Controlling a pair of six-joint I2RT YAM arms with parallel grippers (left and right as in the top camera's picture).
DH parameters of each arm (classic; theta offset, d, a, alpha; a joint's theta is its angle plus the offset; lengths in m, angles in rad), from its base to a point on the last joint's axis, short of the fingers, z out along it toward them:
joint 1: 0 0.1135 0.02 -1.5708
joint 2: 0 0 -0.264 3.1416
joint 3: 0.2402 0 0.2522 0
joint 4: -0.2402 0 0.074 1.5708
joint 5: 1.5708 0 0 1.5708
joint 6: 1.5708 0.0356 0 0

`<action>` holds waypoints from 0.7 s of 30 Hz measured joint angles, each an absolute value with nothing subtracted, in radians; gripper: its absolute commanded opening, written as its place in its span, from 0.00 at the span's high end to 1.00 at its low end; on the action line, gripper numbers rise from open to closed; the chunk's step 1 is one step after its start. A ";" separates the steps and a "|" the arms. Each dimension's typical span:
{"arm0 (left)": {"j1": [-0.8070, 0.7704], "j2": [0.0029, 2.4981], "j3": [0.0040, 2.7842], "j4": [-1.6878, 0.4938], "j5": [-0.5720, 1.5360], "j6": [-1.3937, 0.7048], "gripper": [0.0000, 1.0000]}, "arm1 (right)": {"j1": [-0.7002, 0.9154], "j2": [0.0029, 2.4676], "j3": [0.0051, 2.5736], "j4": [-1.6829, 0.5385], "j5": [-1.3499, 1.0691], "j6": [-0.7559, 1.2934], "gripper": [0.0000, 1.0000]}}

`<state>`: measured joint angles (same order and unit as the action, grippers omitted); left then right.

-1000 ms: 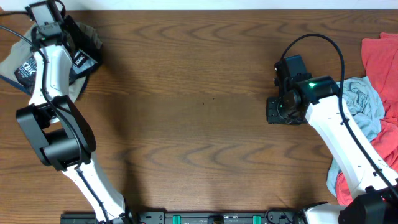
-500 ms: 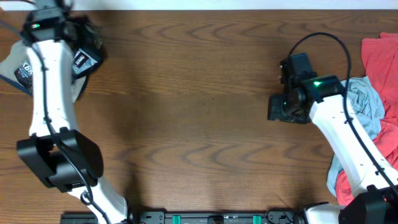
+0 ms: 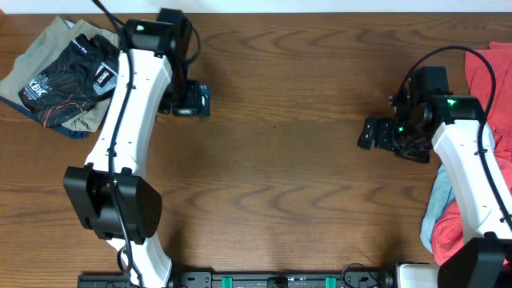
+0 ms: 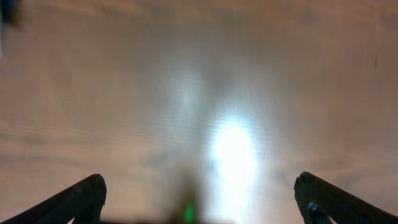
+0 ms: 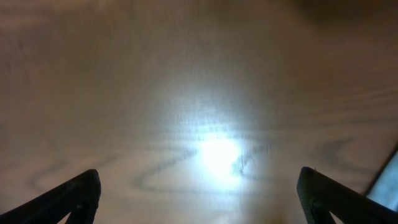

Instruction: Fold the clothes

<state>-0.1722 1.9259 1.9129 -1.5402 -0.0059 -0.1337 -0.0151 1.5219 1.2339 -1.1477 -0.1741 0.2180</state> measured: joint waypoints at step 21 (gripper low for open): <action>-0.249 1.281 1.572 -1.462 -0.003 -0.304 0.02 | -0.017 1.241 1.136 -1.161 -0.156 0.166 0.01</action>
